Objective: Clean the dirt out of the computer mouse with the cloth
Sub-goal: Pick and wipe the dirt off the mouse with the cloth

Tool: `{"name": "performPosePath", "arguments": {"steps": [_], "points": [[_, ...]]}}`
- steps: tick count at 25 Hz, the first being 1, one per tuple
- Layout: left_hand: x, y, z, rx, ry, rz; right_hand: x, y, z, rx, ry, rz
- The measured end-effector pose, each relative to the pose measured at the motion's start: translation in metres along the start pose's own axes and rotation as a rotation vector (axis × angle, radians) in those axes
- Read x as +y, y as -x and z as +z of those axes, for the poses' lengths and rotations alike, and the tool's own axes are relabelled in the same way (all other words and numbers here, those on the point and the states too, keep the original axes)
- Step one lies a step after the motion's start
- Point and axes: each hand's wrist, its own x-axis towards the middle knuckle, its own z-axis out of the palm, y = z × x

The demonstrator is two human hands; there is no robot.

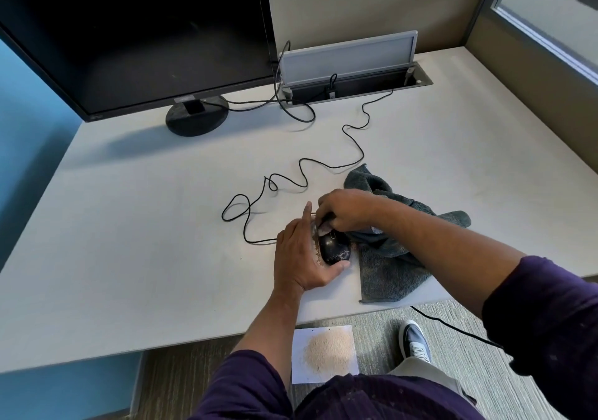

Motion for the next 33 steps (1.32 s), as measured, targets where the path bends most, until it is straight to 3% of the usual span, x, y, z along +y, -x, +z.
{"name": "performPosePath", "arguments": {"steps": [5,9,12,16,19,23,29,33], "points": [[-0.001,0.000,0.001,0.014,-0.001,0.010,0.001,-0.005,0.003,0.254,-0.047,0.159],[-0.002,-0.001,0.003,-0.007,-0.006,0.007,-0.003,-0.005,0.020,0.188,0.069,0.079],[-0.003,0.000,0.004,-0.013,0.002,-0.005,0.002,0.001,0.007,0.088,0.018,-0.045],[-0.003,0.000,0.004,-0.005,0.004,0.007,-0.003,0.006,0.008,0.114,0.020,-0.064],[-0.004,-0.001,0.005,-0.012,-0.021,0.012,0.002,0.014,0.008,0.063,-0.125,-0.134],[-0.003,-0.001,0.004,0.008,-0.015,0.018,0.024,0.013,0.000,0.390,-0.279,0.126],[0.000,0.000,0.001,0.004,-0.025,0.042,0.005,0.012,0.018,0.210,-0.098,0.094],[0.003,0.002,-0.001,0.007,-0.030,0.031,-0.005,0.018,0.016,0.181,0.041,-0.087]]}}
